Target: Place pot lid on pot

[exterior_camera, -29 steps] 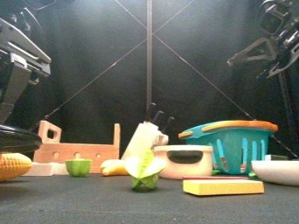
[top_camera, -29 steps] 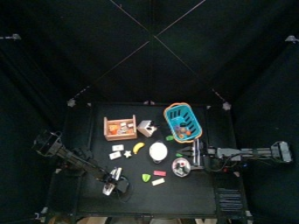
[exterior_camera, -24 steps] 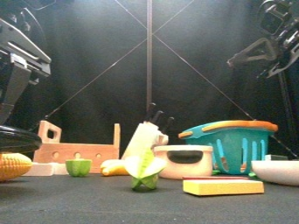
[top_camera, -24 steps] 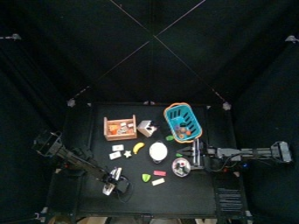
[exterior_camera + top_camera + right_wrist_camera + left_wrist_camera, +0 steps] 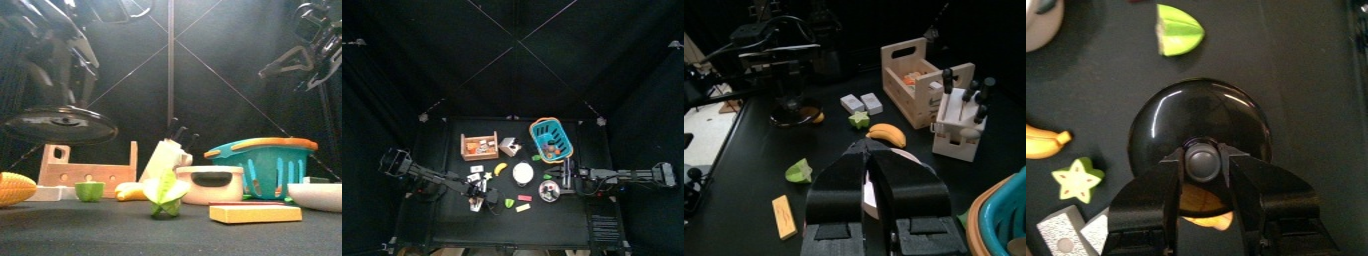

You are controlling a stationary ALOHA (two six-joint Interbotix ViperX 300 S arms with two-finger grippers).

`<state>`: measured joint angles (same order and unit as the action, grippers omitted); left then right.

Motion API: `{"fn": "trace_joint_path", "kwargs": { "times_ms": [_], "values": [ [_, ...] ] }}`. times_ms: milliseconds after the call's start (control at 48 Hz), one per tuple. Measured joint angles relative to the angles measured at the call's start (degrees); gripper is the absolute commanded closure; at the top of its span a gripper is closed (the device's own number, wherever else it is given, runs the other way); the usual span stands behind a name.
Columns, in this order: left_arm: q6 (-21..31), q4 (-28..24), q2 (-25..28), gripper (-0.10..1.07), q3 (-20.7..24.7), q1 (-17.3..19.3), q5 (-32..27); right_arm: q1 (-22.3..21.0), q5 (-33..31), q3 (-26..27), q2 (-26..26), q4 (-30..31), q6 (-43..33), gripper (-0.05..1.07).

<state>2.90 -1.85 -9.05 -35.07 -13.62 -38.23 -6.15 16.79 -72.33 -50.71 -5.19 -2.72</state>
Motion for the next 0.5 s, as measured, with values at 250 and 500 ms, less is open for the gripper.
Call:
{"fn": "trace_joint_path", "kwargs": {
  "times_ms": [250, 500],
  "values": [
    [0.0, -3.52, 5.1, 0.42, 7.29, 6.33, -6.15, -0.53, -1.67, 0.0, -0.09, -2.99, -0.09, 1.01],
    [-0.53, -8.0, 11.43, 0.42, 17.58, 9.14, -11.78, -0.53, -6.68, 0.0, 0.0, -6.33, -0.18, 1.01]
  ]
}}
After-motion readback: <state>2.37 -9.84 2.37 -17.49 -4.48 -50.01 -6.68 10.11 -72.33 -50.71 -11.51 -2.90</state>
